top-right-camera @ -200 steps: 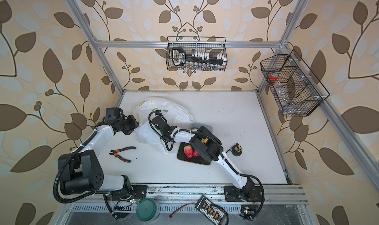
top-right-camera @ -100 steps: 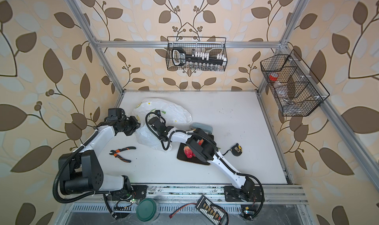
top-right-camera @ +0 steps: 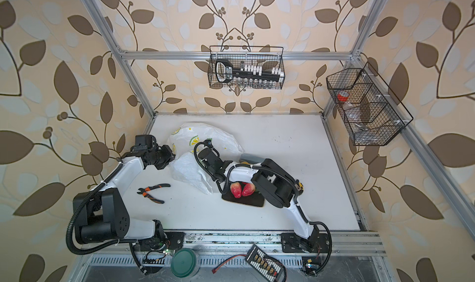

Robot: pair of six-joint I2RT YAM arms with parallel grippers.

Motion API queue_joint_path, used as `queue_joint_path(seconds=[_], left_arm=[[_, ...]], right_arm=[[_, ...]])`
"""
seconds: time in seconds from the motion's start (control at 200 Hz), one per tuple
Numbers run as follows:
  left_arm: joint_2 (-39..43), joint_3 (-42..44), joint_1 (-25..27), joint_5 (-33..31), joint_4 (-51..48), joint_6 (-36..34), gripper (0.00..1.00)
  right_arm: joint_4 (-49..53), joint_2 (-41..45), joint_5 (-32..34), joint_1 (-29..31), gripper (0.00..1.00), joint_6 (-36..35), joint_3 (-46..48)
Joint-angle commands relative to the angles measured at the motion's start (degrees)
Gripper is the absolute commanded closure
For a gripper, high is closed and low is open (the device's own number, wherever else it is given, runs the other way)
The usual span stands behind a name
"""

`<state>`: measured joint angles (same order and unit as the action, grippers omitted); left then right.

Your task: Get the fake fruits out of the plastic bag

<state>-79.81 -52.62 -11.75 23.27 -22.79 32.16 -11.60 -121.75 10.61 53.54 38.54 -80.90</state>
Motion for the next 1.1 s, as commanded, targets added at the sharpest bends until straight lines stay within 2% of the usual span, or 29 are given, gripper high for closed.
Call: queue_joint_path(seconds=[0.0,0.24,0.305,0.41,0.58,0.76,0.86,0.96,1.1], left_arm=[[-1.23,-3.61,-0.98,-0.97,-0.14,-2.63,1.0],[-2.37,-7.76,-2.25,-1.92,-1.85,-4.37,1.0],[-2.37,-9.16,-2.56,-2.35,-3.28,-4.61,0.86],[-0.24,-9.7,-2.5,-2.86,-3.83,-3.99,0.78],[3.83,-9.52,-2.5,-3.89,-4.75,-3.55,0.79],[5.37,-9.18,-2.56,-4.24,-6.14,-3.35,0.76],[7.21,-8.92,-2.47,-4.02,-6.37,-3.13,0.61],[9.3,-8.58,-1.9,-3.58,-7.39,-2.67,0.5],[13.03,-7.99,1.25,-4.86,-10.26,-2.83,0.42]], right_arm=[[-1.42,4.46,-4.77,-1.19,0.73,0.91,5.26],[-1.68,9.89,-10.38,-3.43,0.74,2.66,11.25],[-1.75,10.47,-11.6,-3.62,0.74,3.08,11.77],[-2.55,10.66,-13.42,-3.8,0.76,3.97,11.91],[-1.34,13.27,-14.82,-4.27,0.76,3.36,13.54],[7.22,24.29,-13.94,-4.97,0.75,-3.15,20.6],[14.79,32.12,-11.76,-4.98,0.74,-6.96,24.81],[21.55,39.25,-8.95,-5.02,0.73,-7.93,29.04],[30.11,44.24,-5.95,-4.94,0.72,-7.3,31.38]])
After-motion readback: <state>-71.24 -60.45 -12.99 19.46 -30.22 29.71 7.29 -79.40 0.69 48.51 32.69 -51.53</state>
